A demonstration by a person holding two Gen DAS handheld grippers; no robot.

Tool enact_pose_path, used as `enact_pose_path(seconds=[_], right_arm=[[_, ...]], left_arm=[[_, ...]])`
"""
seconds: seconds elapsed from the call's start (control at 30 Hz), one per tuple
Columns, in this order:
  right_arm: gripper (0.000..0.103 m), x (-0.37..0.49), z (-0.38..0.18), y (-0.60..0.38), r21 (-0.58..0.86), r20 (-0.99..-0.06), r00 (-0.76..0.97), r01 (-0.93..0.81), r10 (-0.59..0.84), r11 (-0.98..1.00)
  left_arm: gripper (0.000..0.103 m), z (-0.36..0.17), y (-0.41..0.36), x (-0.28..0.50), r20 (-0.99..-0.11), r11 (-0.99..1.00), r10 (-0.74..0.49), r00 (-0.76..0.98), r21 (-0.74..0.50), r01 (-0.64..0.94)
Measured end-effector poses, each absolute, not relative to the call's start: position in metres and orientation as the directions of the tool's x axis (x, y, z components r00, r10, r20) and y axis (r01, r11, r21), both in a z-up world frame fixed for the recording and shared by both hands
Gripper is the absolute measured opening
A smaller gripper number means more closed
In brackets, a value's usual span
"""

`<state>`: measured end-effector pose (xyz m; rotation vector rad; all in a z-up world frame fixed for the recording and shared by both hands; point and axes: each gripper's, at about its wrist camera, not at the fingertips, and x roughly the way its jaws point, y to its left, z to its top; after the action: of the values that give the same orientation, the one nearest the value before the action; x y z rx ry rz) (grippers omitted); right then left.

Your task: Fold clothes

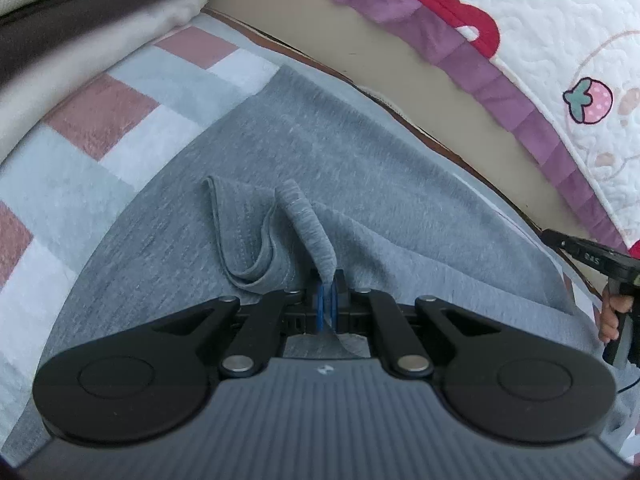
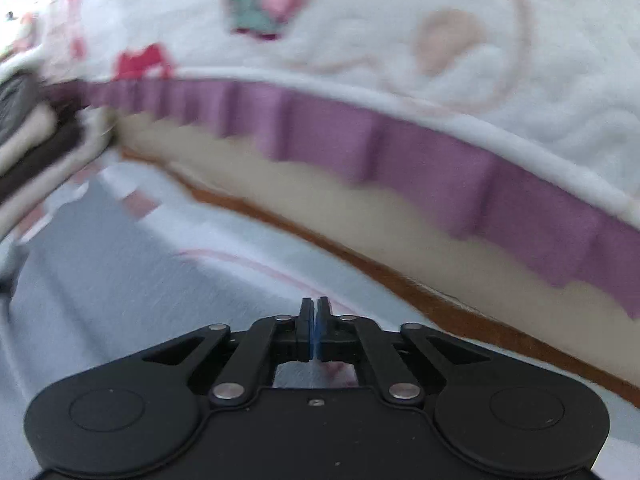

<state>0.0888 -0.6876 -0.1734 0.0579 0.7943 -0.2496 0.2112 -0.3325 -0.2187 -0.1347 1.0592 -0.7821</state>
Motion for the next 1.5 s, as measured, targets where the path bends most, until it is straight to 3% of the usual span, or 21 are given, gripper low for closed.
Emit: enact_pose_path(seconds=[0.07, 0.17, 0.23, 0.3, 0.37, 0.4, 0.47, 0.57, 0.7, 0.9, 1.0, 1.1, 1.13, 1.17, 1.2, 1.27, 1.4, 1.5], right_arm=[[0.002, 0.088, -0.168, -0.684, -0.053, -0.705, 0.675, 0.257, -0.219, 0.965], [0.010, 0.084, -0.162, -0.674, 0.174, -0.716, 0.698, 0.151, 0.020, 0.973], [0.032, 0.088, -0.169, -0.663, 0.240, -0.749, 0.651, 0.095, 0.122, 0.966], [0.031, 0.093, -0.182, -0.654, 0.125, -0.790, 0.613, 0.122, 0.024, 0.985], [0.018, 0.089, -0.184, -0.661, -0.022, -0.770, 0.610, 0.268, -0.187, 0.963], [0.027, 0.078, -0.178, -0.670, 0.001, -0.750, 0.619, 0.354, -0.233, 0.935], [0.031, 0.046, -0.159, -0.694, 0.144, -0.711, 0.647, 0.516, -0.274, 0.844], [0.043, -0.025, -0.135, -0.719, 0.329, -0.650, 0.707, 0.592, -0.279, 0.736], [0.048, -0.119, -0.125, -0.746, 0.326, -0.673, 0.638, 0.711, -0.374, 0.624], [0.050, -0.198, -0.160, -0.792, 0.495, -0.752, 0.588, 0.802, -0.297, 0.335], [0.063, -0.202, -0.181, -0.801, 0.579, -0.739, 0.617, 0.787, -0.269, 0.213], [0.063, -0.199, -0.197, -0.802, 0.623, -0.707, 0.633, 0.768, -0.314, 0.147], [0.059, -0.195, -0.199, -0.803, 0.627, -0.693, 0.639, 0.763, -0.334, 0.157], [0.048, -0.190, -0.200, -0.803, 0.625, -0.675, 0.646, 0.757, -0.355, 0.190], [0.007, -0.184, -0.200, -0.802, 0.604, -0.667, 0.646, 0.760, -0.372, 0.237], [0.007, -0.185, -0.188, -0.792, 0.577, -0.632, 0.653, 0.756, -0.417, 0.309], [0.007, -0.201, -0.146, -0.755, 0.550, -0.475, 0.708, 0.703, -0.522, 0.452], [0.007, -0.195, -0.123, -0.745, 0.496, -0.445, 0.722, 0.691, -0.529, 0.526]], left_arm=[[0.003, -0.219, -0.332, 0.211, -0.729, 0.730, -0.635, 0.257, -0.457, 0.508], [0.004, -0.219, -0.331, 0.211, -0.725, 0.731, -0.637, 0.262, -0.460, 0.504], [0.004, -0.220, -0.331, 0.212, -0.724, 0.732, -0.638, 0.263, -0.464, 0.499], [0.004, -0.220, -0.332, 0.211, -0.723, 0.734, -0.636, 0.269, -0.460, 0.500], [0.004, -0.219, -0.332, 0.210, -0.722, 0.736, -0.634, 0.275, -0.455, 0.502], [0.004, -0.218, -0.332, 0.210, -0.721, 0.736, -0.634, 0.278, -0.452, 0.504], [0.004, -0.217, -0.333, 0.209, -0.720, 0.737, -0.632, 0.286, -0.445, 0.509], [0.004, -0.213, -0.337, 0.209, -0.712, 0.739, -0.631, 0.308, -0.430, 0.519], [0.004, -0.198, -0.342, 0.209, -0.671, 0.744, -0.636, 0.382, -0.402, 0.533], [0.004, -0.164, -0.354, 0.210, -0.607, 0.744, -0.645, 0.464, -0.358, 0.565], [0.004, -0.152, -0.364, 0.204, -0.589, 0.739, -0.638, 0.496, -0.287, 0.609], [0.004, -0.146, -0.368, 0.198, -0.575, 0.737, -0.637, 0.514, -0.258, 0.624], [0.004, -0.145, -0.368, 0.197, -0.574, 0.738, -0.637, 0.515, -0.261, 0.622], [0.004, -0.144, -0.366, 0.196, -0.572, 0.738, -0.638, 0.516, -0.264, 0.621], [0.004, -0.144, -0.365, 0.195, -0.569, 0.737, -0.640, 0.517, -0.266, 0.621], [0.003, -0.143, -0.364, 0.192, -0.563, 0.741, -0.633, 0.532, -0.241, 0.626], [0.003, -0.135, -0.365, 0.200, -0.550, 0.746, -0.619, 0.561, -0.187, 0.640], [0.003, -0.120, -0.369, 0.221, -0.532, 0.757, -0.615, 0.582, -0.193, 0.624]])
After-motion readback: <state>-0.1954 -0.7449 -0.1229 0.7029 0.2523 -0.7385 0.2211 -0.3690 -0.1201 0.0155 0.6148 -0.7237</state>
